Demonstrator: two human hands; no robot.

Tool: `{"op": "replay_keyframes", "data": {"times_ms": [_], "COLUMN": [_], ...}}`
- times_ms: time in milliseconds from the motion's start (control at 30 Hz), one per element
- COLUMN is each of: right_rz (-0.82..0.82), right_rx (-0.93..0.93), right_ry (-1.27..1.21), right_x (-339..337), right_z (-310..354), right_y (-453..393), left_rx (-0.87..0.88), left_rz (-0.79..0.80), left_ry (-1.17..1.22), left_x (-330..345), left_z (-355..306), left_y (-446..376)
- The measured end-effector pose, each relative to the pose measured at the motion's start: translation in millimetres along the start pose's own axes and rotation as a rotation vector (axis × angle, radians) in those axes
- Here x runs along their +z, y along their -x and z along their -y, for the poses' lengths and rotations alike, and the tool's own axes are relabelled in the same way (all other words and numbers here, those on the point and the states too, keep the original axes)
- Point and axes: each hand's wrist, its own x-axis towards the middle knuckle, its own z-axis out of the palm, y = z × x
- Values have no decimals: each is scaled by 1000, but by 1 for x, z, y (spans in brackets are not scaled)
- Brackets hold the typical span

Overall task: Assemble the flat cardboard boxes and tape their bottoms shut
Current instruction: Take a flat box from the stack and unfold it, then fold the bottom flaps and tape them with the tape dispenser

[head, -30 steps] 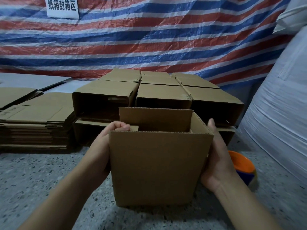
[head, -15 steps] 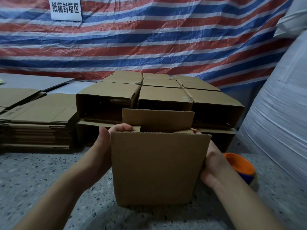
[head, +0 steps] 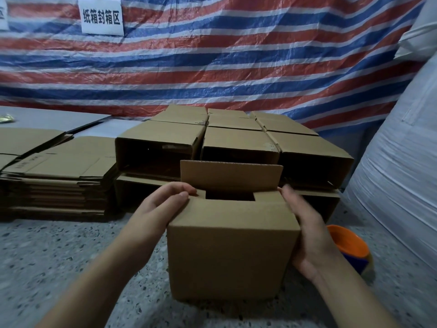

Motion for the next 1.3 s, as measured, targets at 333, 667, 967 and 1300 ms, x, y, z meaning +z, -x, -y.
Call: {"op": "replay_keyframes", "data": {"times_ms": [333, 667, 967, 1300], "right_rz": [71, 25, -69, -125], "right_rx": [-77, -126, -153, -216], "right_ry": [20, 42, -17, 145], "right_x": [-2, -4, -2, 0], "right_z": [2, 3, -6, 0], "right_y": [-3, -5, -3, -4], "left_rx": [72, 201, 167, 404], "left_rz": [-176, -138, -140, 111], "left_ry": [243, 174, 84, -1164], "left_x": [20, 18, 15, 18], "left_z": [9, 9, 12, -60], "left_y": [-6, -6, -7, -6]}}
